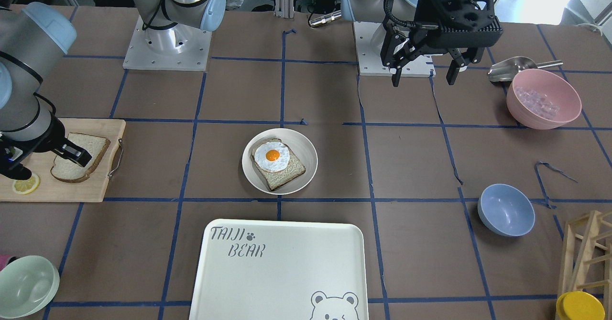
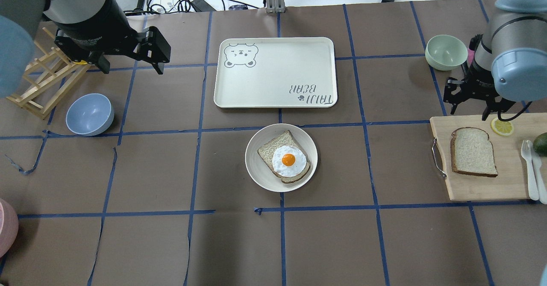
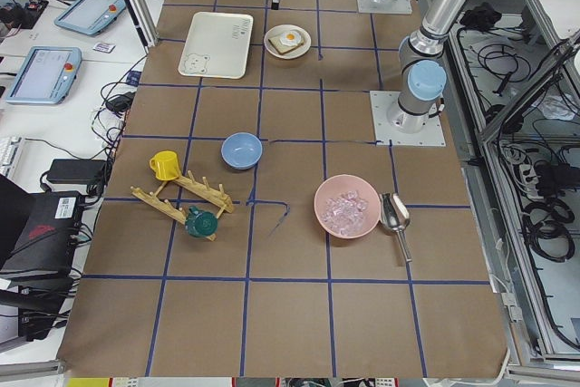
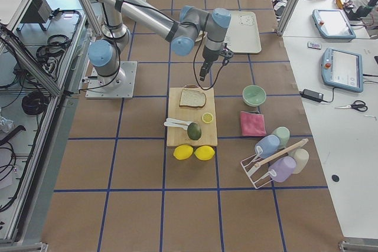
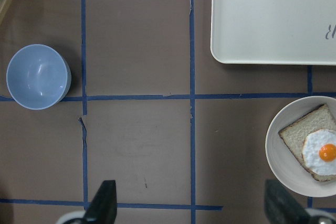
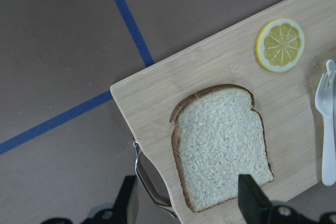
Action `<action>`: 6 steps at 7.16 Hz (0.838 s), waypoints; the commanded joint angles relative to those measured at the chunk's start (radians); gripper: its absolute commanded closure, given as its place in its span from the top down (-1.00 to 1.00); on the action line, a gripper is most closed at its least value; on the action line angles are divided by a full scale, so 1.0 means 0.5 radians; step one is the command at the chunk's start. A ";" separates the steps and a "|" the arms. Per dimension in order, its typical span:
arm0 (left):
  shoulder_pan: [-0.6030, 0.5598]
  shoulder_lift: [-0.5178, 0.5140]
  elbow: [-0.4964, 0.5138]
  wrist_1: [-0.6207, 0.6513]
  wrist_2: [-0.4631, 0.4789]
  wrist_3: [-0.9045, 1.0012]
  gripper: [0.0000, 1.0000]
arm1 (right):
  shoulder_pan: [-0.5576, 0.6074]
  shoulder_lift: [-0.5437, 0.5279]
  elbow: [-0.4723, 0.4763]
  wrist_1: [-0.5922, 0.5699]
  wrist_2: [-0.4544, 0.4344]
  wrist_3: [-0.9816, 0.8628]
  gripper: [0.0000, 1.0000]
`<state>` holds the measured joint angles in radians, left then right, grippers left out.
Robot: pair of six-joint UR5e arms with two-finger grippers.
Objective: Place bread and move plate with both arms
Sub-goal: 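Move the right gripper over the bread slice on the cutting board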
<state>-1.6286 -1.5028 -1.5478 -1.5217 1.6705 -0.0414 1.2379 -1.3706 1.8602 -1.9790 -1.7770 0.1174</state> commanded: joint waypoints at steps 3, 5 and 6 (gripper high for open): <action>-0.001 0.002 -0.003 -0.003 0.003 0.000 1.00 | -0.058 0.191 0.108 -0.284 -0.014 0.026 0.36; -0.001 0.002 -0.015 0.000 0.006 0.000 1.00 | -0.067 0.253 0.108 -0.288 -0.014 0.032 0.36; -0.004 0.002 -0.015 0.000 0.006 0.000 1.00 | -0.067 0.271 0.111 -0.285 -0.017 0.050 0.36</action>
<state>-1.6296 -1.5018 -1.5542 -1.5223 1.6734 -0.0414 1.2053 -1.2511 1.9147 -2.1207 -1.7844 0.1350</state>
